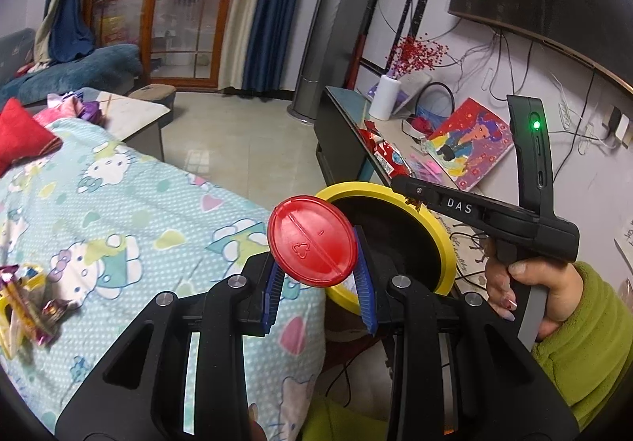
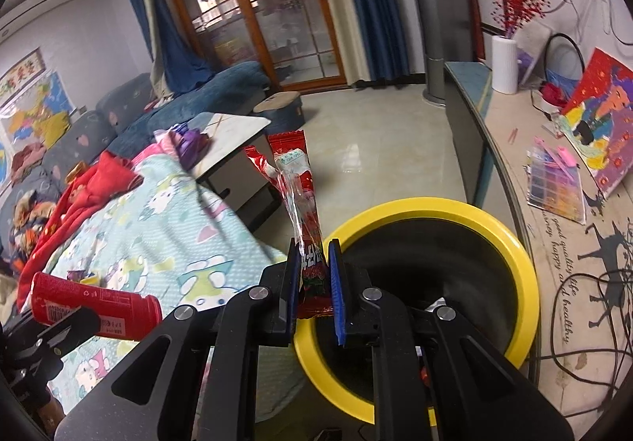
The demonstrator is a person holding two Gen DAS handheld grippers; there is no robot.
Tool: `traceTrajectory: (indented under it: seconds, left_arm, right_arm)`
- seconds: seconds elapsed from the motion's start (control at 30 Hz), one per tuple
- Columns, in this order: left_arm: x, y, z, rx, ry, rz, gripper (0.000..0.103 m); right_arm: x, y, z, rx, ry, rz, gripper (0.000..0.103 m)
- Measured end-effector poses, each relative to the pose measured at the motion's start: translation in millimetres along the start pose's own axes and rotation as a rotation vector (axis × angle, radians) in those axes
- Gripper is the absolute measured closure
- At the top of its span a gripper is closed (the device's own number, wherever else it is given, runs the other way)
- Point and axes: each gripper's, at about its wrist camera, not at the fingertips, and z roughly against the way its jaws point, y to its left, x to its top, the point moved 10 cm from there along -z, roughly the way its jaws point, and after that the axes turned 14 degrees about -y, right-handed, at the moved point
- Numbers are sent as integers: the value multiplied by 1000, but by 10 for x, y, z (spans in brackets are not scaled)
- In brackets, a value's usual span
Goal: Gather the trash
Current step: 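Carry the candy tube and wrapper over the yellow bin with both tools, then open both tools to drop the candy tube and wrapper into the bin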
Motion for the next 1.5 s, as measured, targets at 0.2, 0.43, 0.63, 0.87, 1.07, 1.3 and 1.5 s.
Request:
traceTrajectory:
  seconds: [0.2,0.43,0.63,0.87,1.07,1.3,1.5]
  left_arm:
    - [-20,-144,-142,-20,10,-20,78]
    - [-90,-314,-314,-53,29,-29,78]
    - [-164,-475,-492,-76,45,-50,78]
    - [-288,-633,-700,-110,73,-60,78]
    - [-450,-719,-887,-136,109,-57,78]
    - [-636,-758,-1043,-151,161,-39,78]
    - [-691,-752,-1160,-151,191,-33,78]
  right_arm:
    - [8,-245,13,-34,-2,-39,89]
    - [-36,-481,12,-63,14,-82,89]
    - [-88,-703,-5,-91,34,-120,89]
    - [-170,-959,-25,-129,52,-170,88]
    - [-222,-1121,-40,-151,61,-202,87]
    - [-301,-1233,-85,-166,79,-238,87]
    - [-340,-1268,-112,-170,90,-257,85]
